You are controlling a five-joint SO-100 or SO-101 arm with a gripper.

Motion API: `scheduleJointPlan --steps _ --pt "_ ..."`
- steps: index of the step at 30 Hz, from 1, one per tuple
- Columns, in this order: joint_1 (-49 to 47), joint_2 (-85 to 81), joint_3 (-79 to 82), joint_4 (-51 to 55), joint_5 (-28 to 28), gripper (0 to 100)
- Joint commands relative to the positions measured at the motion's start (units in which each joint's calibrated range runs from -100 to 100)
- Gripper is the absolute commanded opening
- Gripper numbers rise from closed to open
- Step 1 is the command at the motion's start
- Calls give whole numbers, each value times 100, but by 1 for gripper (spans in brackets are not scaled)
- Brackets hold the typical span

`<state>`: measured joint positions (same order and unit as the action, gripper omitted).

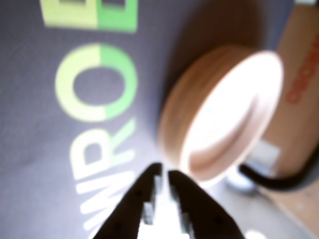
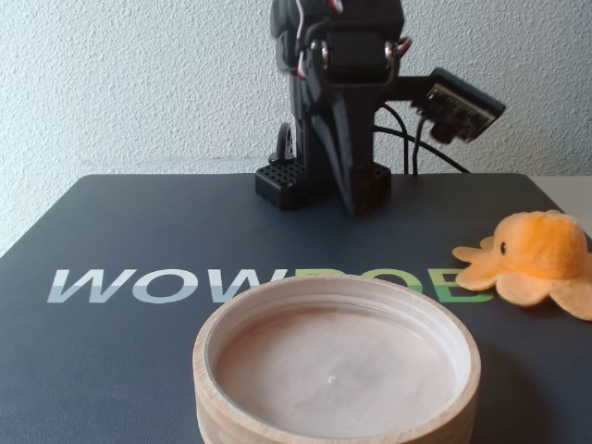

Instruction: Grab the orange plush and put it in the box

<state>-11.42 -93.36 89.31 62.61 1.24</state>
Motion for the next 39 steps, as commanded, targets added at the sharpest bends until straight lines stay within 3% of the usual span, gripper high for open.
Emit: scheduleJointPlan --steps 1,7,13,17,18,22,25,29,33,36,38,39 --pt "-401 1697 -1189 -454 -163 1" --pt "-1678 5382 -3863 -272 -1070 1" --pt "-2829 5820 -3954 -559 -2313 1" --pt "-3195 5820 -3301 -1324 -2570 1" --pt "-3210 5820 -3211 -1437 -2607 4" --pt "-3441 5820 -3093 -1437 -2712 37" --pt "-3441 5820 -2784 -1655 -2927 46" --pt "-3606 5829 -1769 -2716 -2974 46" --pt "-3830 5829 -1289 -2934 -3557 43" --pt "-3628 5820 -1270 -2829 -3525 24" --pt "-3404 5753 -1343 -2742 -3368 3" --pt "-3344 5745 -1370 -2768 -3216 1"
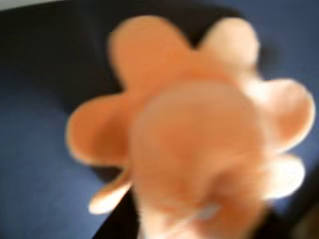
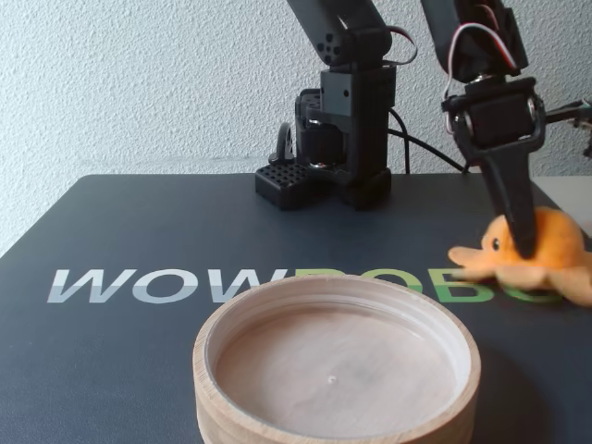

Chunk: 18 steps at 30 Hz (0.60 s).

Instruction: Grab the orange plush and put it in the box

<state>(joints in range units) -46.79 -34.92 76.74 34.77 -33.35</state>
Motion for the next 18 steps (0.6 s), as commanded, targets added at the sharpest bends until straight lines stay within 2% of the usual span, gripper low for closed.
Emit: scheduleJointPlan --steps 1,4,7,10,14,18 --pt "253 -108 -267 16 364 1" --pt "611 -108 -747 321 883 1" --pt "1381 -100 -2443 1756 1727 1" --pt "2434 -24 -3558 2496 2803 1" --pt "3809 -7 -3558 2339 3820 1" --pt "4287 710 -3431 1356 4020 1"
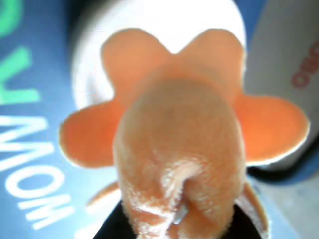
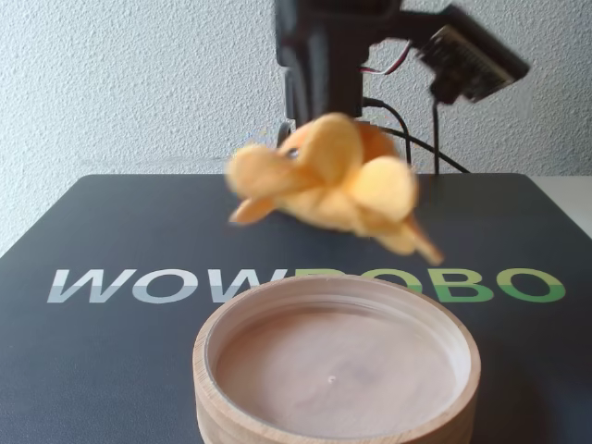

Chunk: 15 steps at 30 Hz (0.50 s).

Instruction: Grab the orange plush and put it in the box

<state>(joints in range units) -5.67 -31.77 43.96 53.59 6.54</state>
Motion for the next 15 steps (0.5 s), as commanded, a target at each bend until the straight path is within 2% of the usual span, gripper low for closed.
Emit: scheduleJointPlan --steps 1,6,10,12,15 --pt "175 547 -180 -692 26 1" --pt "26 715 -325 -831 15 3" --pt "-27 774 -398 -752 -106 36" --pt "-41 783 -389 -744 -126 42" --pt "-71 724 -389 -587 -126 42"
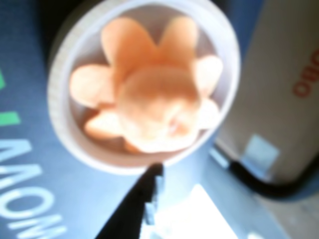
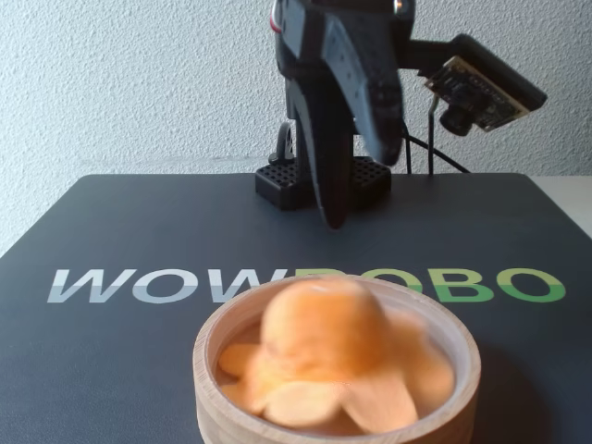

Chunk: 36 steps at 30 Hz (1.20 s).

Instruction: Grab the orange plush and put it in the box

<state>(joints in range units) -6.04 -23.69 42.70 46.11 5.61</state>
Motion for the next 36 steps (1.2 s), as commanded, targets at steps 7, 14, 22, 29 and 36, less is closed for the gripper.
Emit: scheduleJointPlan --steps 7,14,22,29,36 --pt "-266 -186 -988 2944 -967 40" --pt "-244 -1459 263 2875 -1099 1" --pt "-737 -2454 934 2535 -1088 1" --pt "-759 -2479 934 2535 -1088 1" --pt "-729 -2462 1006 2501 -1114 1"
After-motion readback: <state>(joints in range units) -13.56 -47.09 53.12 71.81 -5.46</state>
